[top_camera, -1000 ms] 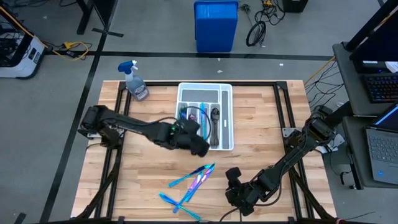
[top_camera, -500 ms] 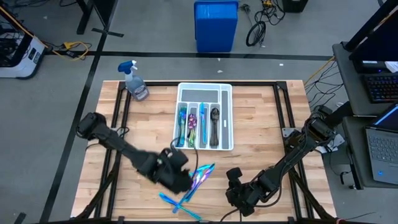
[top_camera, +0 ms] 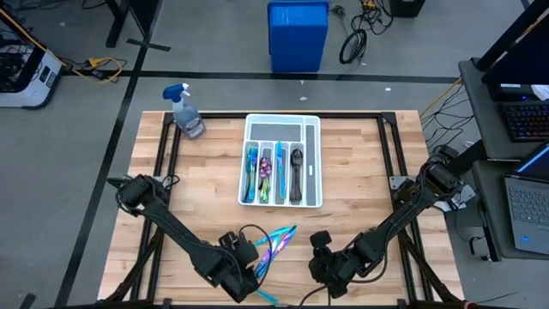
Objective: Sort silverware
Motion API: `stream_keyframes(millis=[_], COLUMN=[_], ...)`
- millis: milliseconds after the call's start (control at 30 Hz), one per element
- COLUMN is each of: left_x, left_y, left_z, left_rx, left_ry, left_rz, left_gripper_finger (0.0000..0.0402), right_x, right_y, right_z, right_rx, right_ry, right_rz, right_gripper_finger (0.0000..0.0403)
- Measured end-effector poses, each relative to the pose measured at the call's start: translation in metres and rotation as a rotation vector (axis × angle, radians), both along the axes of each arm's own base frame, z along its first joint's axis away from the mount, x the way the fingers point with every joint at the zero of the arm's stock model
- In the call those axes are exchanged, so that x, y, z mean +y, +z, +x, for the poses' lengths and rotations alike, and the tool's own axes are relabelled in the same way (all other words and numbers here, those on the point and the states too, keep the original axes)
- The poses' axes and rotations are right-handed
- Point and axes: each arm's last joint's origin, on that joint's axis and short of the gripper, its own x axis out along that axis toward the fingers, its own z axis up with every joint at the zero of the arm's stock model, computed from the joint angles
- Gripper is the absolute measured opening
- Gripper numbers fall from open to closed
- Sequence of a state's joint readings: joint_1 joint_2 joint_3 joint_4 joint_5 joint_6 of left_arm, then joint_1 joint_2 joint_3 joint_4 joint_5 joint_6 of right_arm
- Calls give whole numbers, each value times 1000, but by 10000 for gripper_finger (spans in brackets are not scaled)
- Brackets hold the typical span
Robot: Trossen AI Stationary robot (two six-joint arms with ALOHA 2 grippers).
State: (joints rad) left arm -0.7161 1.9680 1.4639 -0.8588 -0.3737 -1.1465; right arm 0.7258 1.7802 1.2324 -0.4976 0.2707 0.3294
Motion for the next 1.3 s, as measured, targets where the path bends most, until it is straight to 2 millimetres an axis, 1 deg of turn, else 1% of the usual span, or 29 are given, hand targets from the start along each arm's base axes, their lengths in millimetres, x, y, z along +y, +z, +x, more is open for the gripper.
stream_keyframes(millis=[100,200,333,433,533,633,767,900,1000,1133,1300], left_x=[3,7,12,15,19,25,33,28,25,26,34], left_y=[0,0,-2,-3,-3,-3,-3,0,2,-5,-9], left_z=[-1,3,7,9,12,16,21,34,38,37,32], left_rx=[25,45,110,133,125,97,100,24,-17,18,81], left_ry=[3,-16,-78,-73,-26,45,58,42,52,85,155], left_rz=[12,2,-46,-73,-80,-61,-53,-198,-243,-216,-157], left_gripper_finger=[272,301,320,322,322,322,322,322,322,322,322], right_x=[0,0,0,0,0,0,-2,-2,-2,-5,-12], right_y=[0,0,0,0,0,0,0,0,0,0,0], right_z=[0,0,0,0,0,0,1,1,1,3,9], right_rx=[0,0,-1,-1,-2,-4,-6,-2,-2,-1,-4], right_ry=[8,20,27,28,30,38,53,50,49,39,4], right_rz=[-6,-15,-19,-20,-20,-25,-37,-40,-39,-38,-29], right_gripper_finger=[141,141,141,141,141,141,141,141,141,141,141])
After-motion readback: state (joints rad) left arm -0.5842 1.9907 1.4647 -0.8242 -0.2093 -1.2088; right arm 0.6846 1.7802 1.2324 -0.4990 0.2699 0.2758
